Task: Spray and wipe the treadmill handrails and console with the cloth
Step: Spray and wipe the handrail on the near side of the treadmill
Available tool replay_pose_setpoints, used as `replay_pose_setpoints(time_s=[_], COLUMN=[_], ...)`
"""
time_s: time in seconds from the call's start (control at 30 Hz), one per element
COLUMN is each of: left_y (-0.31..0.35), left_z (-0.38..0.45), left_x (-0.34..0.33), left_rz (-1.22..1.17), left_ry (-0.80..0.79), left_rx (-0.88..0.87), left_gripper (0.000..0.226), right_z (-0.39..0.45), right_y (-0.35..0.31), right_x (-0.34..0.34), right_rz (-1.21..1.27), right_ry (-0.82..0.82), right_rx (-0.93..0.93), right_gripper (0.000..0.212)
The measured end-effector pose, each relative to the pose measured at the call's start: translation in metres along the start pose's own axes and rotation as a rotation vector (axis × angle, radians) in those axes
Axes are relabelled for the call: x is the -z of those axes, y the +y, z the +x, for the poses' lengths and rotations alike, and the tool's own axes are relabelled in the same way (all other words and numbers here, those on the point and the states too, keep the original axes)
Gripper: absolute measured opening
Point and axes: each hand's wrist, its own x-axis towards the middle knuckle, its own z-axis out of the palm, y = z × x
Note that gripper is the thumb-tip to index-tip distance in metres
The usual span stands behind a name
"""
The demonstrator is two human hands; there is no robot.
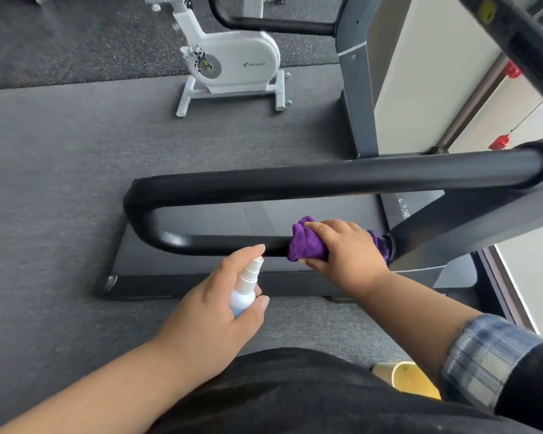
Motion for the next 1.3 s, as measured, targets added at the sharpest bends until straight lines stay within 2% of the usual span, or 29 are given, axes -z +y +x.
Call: replay_pose_setpoints(time_s=[0.23,0.3,0.43,0.53,0.67,0.83,0.97,1.07,1.17,1.3], left_y=[-0.033,-0.046,-0.070,-0.087,-0.103,-0.102,-0.085,-0.074,-0.064,-0.049], left_z=[-0.020,-0.027,-0.038,-0.044,-0.050,-0.042,-0.030,-0.023,-0.019,-0.015], left_x=[0.039,0.052,0.075,0.090,0.104,0.107,0.099,0.088,0.076,0.057], left_rz=[0.000,0.007,0.021,0.022,0.035,0.027,0.026,0.032,0.015,-0.007], left_ry=[0.024,0.027,0.020,-0.008,-0.029,-0.045,-0.060,-0.073,-0.081,-0.120], left_rx=[0.036,0.043,0.045,0.035,0.003,-0.040,-0.127,-0.183,-0.198,-0.187], left_gripper=[0.057,0.057,0.058,0.058,0.059,0.058,0.062,0.070,0.067,0.065], right_z=[0.045,0.055,0.063,0.071,0.075,0.076,0.069,0.052,0.032,0.011], right_y=[-0.112,-0.138,-0.186,-0.219,-0.233,-0.222,-0.201,-0.175,-0.143,-0.094], right_x=[-0.035,-0.040,-0.054,-0.068,-0.074,-0.069,-0.069,-0.067,-0.058,-0.032], right_rz=[0.035,0.205,0.811,0.943,0.860,0.599,0.167,-0.067,-0.076,-0.078], right_ry=[-0.035,-0.016,0.110,0.108,0.197,0.117,0.007,0.002,0.071,0.066], right_rx=[0.128,0.120,-0.006,-0.071,-0.041,0.066,0.143,0.187,0.148,0.015], right_gripper=[0.075,0.077,0.052,0.050,0.051,0.035,0.067,0.075,0.077,0.072])
